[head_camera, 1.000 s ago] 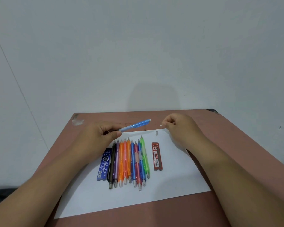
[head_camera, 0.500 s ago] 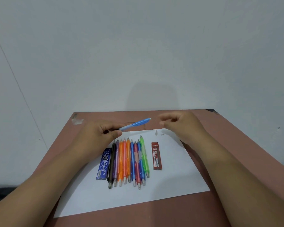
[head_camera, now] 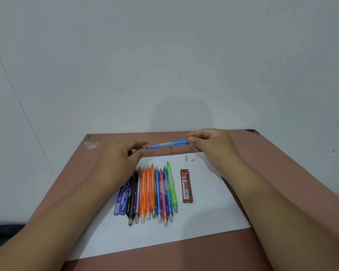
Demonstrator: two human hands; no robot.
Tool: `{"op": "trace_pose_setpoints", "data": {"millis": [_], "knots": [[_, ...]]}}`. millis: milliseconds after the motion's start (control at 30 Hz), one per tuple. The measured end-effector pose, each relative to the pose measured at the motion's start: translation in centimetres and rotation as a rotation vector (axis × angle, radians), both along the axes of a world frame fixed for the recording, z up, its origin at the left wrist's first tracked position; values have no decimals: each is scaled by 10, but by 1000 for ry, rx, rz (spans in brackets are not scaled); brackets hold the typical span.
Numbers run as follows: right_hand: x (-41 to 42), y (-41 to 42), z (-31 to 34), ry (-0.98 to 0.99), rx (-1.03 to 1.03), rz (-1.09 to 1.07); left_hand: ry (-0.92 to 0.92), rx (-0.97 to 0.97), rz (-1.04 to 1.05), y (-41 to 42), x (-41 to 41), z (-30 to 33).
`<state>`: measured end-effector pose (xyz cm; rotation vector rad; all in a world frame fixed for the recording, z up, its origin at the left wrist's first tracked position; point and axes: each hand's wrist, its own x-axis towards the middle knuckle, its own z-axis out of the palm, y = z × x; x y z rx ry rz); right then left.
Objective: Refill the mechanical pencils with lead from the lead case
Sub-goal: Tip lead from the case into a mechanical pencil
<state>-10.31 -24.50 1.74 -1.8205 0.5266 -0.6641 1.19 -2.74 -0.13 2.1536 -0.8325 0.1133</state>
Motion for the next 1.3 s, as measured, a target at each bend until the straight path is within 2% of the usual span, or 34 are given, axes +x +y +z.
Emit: {"op": "trace_pose_setpoints", "data": {"millis": [200, 400, 633, 1000, 1100, 1200, 1300], "knots": [[5, -13, -12, 81, -75, -69, 59, 23, -5, 0, 5, -4], [10, -22, -21, 151, -133, -42, 85, 85, -43, 2, 6, -6], [14, -23, -29, 229, -179, -23, 120, 51, -63, 4, 7, -7], [-1, -15, -11, 189, -170, 30, 172, 37, -80, 10, 9, -7], [-21, -7, 12, 222, -233, 171, 186, 38, -80, 11, 8, -4], [-34, 2, 32, 440, -389, 395, 196, 48, -77, 14, 6, -1], [-40, 13, 36, 625, -461, 539, 204, 53, -77, 15, 3, 0]]}}
